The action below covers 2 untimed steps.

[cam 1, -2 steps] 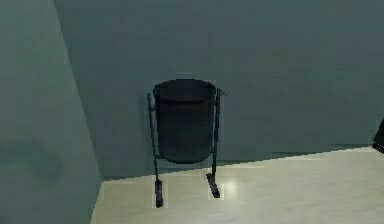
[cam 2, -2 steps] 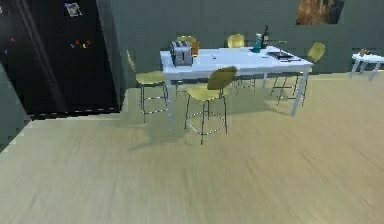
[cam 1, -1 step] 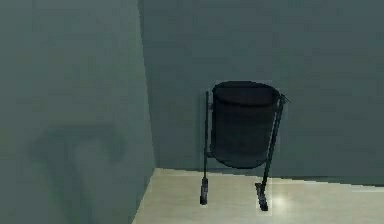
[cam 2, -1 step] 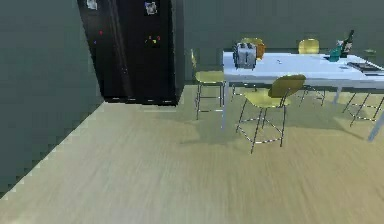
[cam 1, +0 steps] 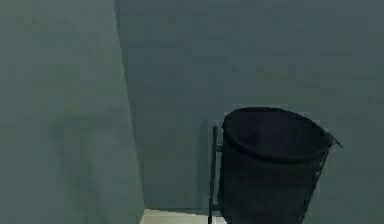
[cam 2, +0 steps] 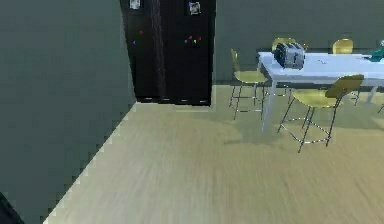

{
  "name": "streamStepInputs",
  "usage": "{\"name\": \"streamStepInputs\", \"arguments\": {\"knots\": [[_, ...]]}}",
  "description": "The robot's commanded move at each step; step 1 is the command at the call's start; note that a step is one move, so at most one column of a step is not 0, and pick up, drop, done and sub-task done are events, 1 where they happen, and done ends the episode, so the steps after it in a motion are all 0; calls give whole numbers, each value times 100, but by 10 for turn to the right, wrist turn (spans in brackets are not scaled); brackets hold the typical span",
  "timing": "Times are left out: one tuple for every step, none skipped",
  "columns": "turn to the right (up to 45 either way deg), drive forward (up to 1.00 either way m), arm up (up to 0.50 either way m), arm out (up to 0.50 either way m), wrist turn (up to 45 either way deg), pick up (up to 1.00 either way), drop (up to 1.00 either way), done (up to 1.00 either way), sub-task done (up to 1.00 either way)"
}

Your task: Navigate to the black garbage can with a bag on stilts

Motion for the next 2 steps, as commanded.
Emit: {"name": "streamStepInputs", "arguments": {"knots": [[240, 0, 0, 0, 0, 0, 0, 0, 0], [0, 0, 0, 0, 0, 0, 0, 100, 0]]}}
